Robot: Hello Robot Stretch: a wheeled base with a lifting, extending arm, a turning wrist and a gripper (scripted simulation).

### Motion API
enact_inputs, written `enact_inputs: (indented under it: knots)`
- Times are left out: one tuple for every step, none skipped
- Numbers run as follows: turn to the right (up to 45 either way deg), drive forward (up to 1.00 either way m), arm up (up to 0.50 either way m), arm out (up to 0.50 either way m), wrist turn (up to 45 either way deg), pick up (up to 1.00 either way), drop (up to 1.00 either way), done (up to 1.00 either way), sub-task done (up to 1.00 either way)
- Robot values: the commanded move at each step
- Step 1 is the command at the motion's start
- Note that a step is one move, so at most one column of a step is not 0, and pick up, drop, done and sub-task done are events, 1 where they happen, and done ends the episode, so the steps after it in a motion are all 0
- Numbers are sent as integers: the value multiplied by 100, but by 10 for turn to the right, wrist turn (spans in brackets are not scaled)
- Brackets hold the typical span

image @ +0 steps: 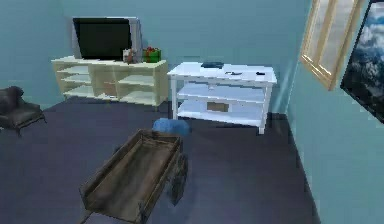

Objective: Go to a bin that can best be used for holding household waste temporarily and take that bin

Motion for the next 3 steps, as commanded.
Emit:
enact_inputs:
  knots:
    - [-390,0,0,0,0,0,0,0,0]
    - [450,0,0,0,0,0,0,0,0]
    - [450,0,0,0,0,0,0,0,0]
